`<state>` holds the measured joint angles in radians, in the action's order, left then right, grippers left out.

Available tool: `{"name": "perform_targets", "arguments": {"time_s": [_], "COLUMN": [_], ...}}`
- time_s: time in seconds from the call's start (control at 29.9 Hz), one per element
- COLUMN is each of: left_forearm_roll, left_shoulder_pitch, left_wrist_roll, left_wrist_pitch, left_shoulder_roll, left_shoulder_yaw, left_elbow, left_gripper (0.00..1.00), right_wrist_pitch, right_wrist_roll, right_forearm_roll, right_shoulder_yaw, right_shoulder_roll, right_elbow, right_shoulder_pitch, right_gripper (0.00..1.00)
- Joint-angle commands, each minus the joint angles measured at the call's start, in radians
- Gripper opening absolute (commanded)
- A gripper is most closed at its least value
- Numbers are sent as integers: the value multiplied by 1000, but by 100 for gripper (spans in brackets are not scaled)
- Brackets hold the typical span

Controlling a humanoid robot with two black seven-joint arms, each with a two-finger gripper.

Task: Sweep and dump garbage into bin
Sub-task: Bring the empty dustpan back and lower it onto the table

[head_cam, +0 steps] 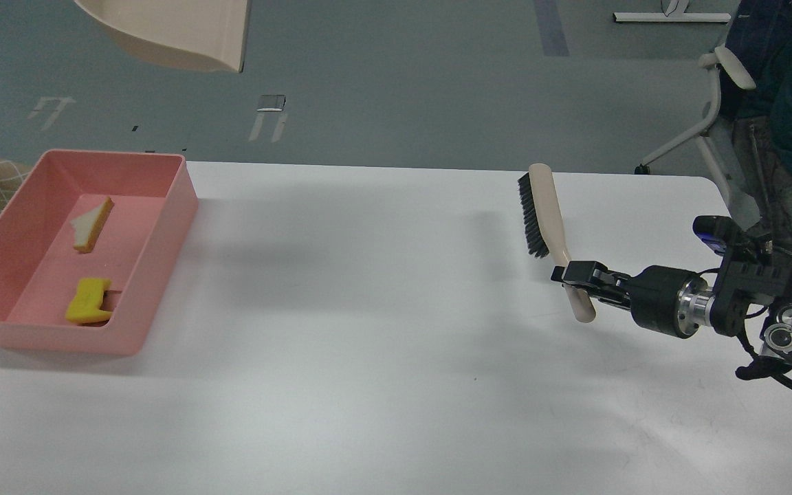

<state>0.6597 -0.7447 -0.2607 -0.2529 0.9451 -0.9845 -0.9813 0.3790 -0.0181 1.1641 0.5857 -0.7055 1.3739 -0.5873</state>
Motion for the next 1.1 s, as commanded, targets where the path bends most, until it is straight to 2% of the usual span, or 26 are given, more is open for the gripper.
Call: {"name": "perform_targets", "arguments": {"time_s": [0.0, 0.13, 0.27, 0.4, 0.47, 0.67, 0.9, 0.97, 1.07], "left_forearm_roll": [-2, 0, 1, 3, 3, 128, 294, 314, 354], "left_shoulder_pitch": [24, 56, 102, 107, 107, 134, 237, 254, 289], "left_wrist_roll": [21, 20, 18, 17, 14, -3, -14, -23, -69], "left_wrist_pitch": [3, 17, 90, 199, 280, 395, 500, 511, 540], "left_shoulder_roll": [-38, -74, -179, -278, -333, -436, -520, -531, -534], "left_shoulder_yaw": [18, 44, 75, 170, 233, 339, 346, 346, 349], "left_elbow": [-36, -42, -57, -69, -86, -89, -112, -112, -105], "left_gripper": [0, 0, 0, 0, 0, 0, 0, 0, 0], "right_wrist_pitch": [5, 5, 5, 5, 5, 11, 52, 55, 67], "right_wrist_roll": [0, 0, 0, 0, 0, 17, 55, 58, 76], "right_forearm_roll": [0, 5, 6, 6, 3, -1, -1, -3, -3], "right_shoulder_yaw": [-1, -3, -4, -3, -3, -3, -3, -3, -3], "right_shoulder_roll": [-3, -3, -2, -3, -6, -26, -65, -69, -81], "right_elbow": [-4, -9, -4, -7, -6, -2, -6, -9, -3], "right_shoulder_pitch": [1, 12, 15, 29, 34, 38, 52, 54, 60], "right_gripper": [9, 9, 9, 9, 9, 10, 11, 11, 12]}}
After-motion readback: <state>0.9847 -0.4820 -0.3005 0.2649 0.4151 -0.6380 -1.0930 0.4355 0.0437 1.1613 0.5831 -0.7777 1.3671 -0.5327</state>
